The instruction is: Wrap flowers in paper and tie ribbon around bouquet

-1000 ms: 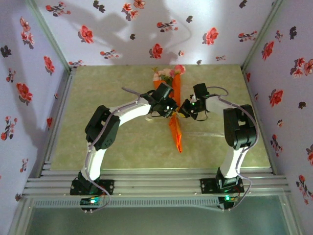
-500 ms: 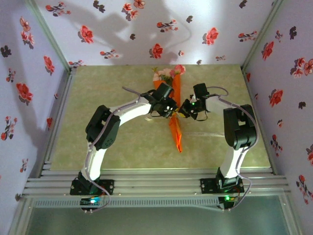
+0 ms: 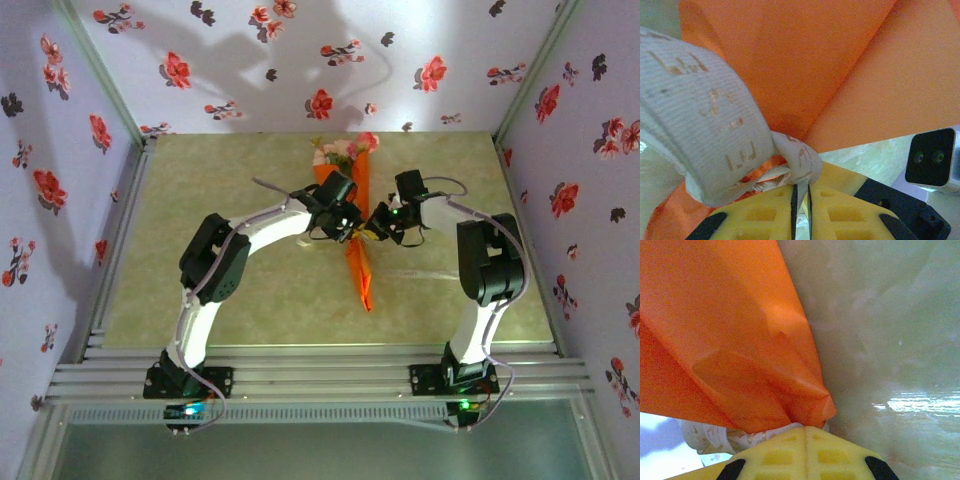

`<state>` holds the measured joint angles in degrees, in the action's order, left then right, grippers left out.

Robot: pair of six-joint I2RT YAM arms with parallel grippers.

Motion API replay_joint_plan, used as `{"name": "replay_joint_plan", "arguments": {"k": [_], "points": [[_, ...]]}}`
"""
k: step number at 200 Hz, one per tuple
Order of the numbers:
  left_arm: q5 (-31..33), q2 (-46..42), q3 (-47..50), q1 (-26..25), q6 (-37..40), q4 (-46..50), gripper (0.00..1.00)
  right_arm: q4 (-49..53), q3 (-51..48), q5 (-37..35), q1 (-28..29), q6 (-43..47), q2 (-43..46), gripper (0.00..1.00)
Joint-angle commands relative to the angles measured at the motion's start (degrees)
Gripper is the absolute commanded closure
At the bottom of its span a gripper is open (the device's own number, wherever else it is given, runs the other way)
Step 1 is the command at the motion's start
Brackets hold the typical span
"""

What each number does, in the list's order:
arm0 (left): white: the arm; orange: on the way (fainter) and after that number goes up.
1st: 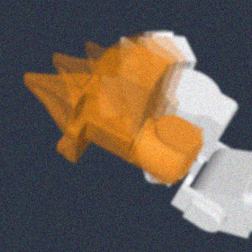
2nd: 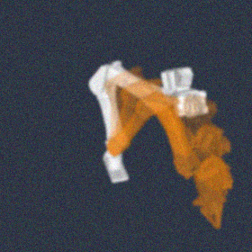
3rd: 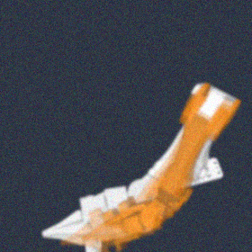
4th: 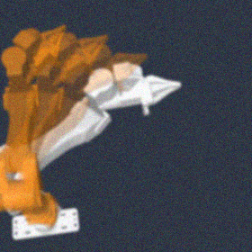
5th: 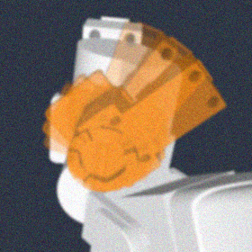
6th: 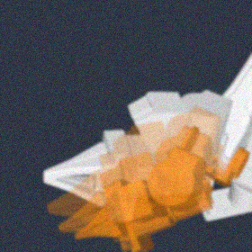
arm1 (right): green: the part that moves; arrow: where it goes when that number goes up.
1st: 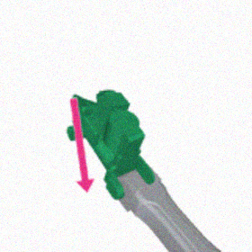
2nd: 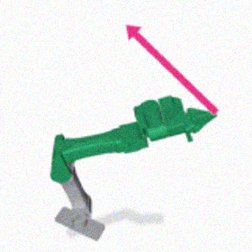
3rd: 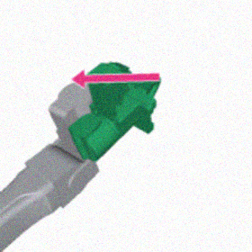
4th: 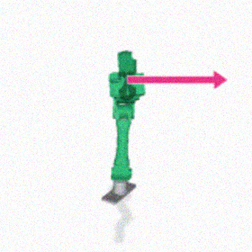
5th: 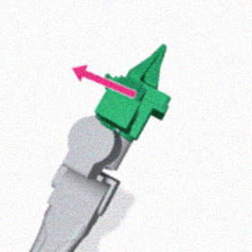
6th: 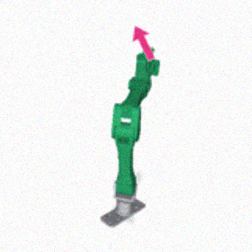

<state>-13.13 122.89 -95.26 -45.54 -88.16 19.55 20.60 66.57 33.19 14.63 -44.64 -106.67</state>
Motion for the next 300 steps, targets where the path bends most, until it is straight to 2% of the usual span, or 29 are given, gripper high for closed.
{"name": "replay_joint_plan", "arguments": {"k": [1,54,138,217,300], "points": [[-0.36,0.90,-1.97,-0.13,1.06,2.31,0.86,-0.89,-0.50,0.65,-0.04,-0.88,1.86,1.00],[0.67,0.30,-3.12,-0.08,2.87,7.37,0.80,-1.01,-0.47,0.73,-0.12,-0.97,1.73,1.00],[0.43,2.77,-5.55,-0.15,3.60,7.44,0.78,-1.04,-0.72,0.90,-0.22,-0.97,1.89,1.00],[0.81,0.68,-3.78,-0.13,4.29,7.34,1.00,-0.73,-0.87,0.56,-0.55,-0.86,1.99,1.00],[1.03,-4.62,3.89,0.06,4.87,4.18,1.00,-2.23,-0.96,0.39,-1.35,-2.46,2.89,1.00]]}}
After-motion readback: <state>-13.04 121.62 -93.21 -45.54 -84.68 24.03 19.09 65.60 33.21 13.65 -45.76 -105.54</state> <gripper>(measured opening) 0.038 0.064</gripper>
